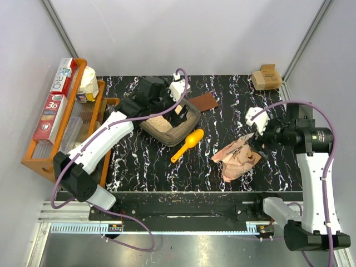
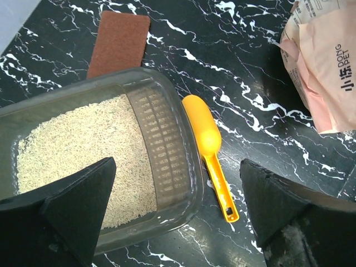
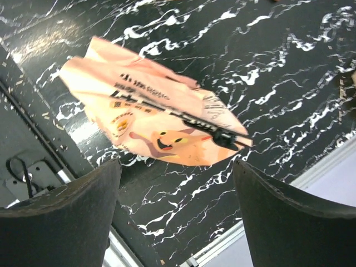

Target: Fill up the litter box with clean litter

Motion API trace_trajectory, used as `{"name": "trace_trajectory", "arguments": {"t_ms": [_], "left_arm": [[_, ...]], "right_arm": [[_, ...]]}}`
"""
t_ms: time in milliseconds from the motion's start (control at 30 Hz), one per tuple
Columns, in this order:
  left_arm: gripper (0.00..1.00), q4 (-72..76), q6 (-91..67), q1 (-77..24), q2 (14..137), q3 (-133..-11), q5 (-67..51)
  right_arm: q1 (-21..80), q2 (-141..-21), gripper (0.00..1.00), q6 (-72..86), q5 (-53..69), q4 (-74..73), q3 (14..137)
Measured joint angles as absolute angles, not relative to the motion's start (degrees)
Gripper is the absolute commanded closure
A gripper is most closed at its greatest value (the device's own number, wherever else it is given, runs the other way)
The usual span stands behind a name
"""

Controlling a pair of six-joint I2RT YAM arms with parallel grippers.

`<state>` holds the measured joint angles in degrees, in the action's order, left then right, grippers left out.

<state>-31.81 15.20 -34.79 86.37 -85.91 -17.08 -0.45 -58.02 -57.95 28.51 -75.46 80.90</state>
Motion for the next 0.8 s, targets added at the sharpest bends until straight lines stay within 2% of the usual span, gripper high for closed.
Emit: {"name": "trace_trajectory", "arguments": {"t_ms": [167,367,600,700,733,767,800], "left_arm": [[0.01,-32.6,15.3,-34.9,86.4,-85.3,-17.6],[0.01,-32.9,16.4,-34.9,86.3,-84.9,-17.3],[0.01,-33.3,18.6,-34.9,85.8,-83.1,-15.8],[0.01,-33.4,19.3,-34.9,85.0,-81.8,-15.0],[0.01,-33.4,19.4,-34.9,84.6,-81.3,-14.7],[0.01,-33.5,19.6,-34.9,84.3,-80.9,-14.5],[0.01,-33.6,19.7,-34.9,84.1,-80.7,-14.2]], "right_arm": [[1.0,-58.3,0.26,-66.8,29.6,-76.5,75.3],[4.5,-63.6,0.27,-76.2,28.7,-74.1,69.9],[10.2,-66.5,0.38,-82.6,27.4,-71.2,64.8],[13.5,-67.7,0.54,-83.8,27.0,-70.0,63.7],[14.7,-68.0,0.65,-84.0,27.0,-69.5,63.1],[15.8,-68.3,0.71,-84.2,26.9,-68.9,62.6],[16.7,-68.6,0.81,-84.2,26.8,-68.5,62.2]]}}
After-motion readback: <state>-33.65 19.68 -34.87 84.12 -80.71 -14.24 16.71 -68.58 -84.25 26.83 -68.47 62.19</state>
